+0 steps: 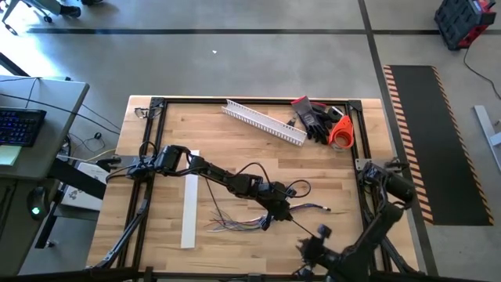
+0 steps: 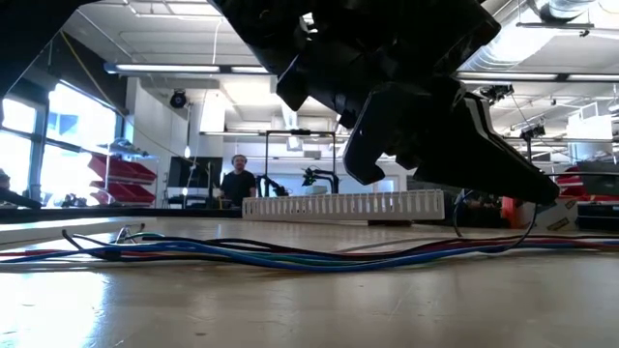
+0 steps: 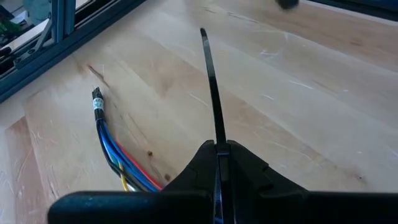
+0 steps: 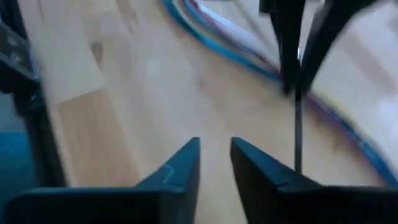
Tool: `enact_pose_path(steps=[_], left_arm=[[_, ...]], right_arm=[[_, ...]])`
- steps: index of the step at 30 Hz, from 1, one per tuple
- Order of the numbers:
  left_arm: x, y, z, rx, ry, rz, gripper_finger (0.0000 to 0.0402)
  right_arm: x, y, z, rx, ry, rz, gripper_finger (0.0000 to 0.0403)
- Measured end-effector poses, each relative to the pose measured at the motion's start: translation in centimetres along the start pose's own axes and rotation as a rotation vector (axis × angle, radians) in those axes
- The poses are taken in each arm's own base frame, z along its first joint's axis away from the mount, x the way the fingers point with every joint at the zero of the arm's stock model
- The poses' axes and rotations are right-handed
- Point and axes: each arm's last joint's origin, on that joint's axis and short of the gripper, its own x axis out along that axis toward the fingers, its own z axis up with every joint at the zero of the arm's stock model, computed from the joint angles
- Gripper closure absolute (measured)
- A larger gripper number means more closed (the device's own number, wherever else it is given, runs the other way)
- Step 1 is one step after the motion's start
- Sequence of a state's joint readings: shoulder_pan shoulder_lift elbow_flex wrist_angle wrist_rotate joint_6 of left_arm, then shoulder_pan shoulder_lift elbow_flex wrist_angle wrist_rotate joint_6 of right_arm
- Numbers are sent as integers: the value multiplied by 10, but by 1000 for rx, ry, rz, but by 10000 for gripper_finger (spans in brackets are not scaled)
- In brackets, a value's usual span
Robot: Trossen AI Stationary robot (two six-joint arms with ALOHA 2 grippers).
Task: Ziptie cables
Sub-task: Wrap the right zip tie on the cable
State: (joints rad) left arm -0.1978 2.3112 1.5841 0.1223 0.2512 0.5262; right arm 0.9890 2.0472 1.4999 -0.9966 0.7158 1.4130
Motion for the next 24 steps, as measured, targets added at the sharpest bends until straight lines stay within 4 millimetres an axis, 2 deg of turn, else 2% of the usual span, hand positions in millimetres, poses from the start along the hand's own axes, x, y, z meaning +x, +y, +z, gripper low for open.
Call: enact_pose_path(steps=[4, 8, 13, 16, 24], left_arm=[[0, 0, 0, 0, -1, 0, 398], [0, 0, 0, 0, 1, -1, 398], [0, 0, 0, -1, 4, -2, 398], [0, -1, 0, -1, 4, -3, 398], [0, -1, 0, 1, 4, -5, 398]], right_arm=[[21, -11, 20, -81, 28, -83, 264], [37, -24, 36, -96, 106, -163, 251], [46, -31, 44, -136, 174, -196, 270], [47, -30, 44, -167, 228, -165, 284], [49, -29, 41, -173, 231, -170, 317]])
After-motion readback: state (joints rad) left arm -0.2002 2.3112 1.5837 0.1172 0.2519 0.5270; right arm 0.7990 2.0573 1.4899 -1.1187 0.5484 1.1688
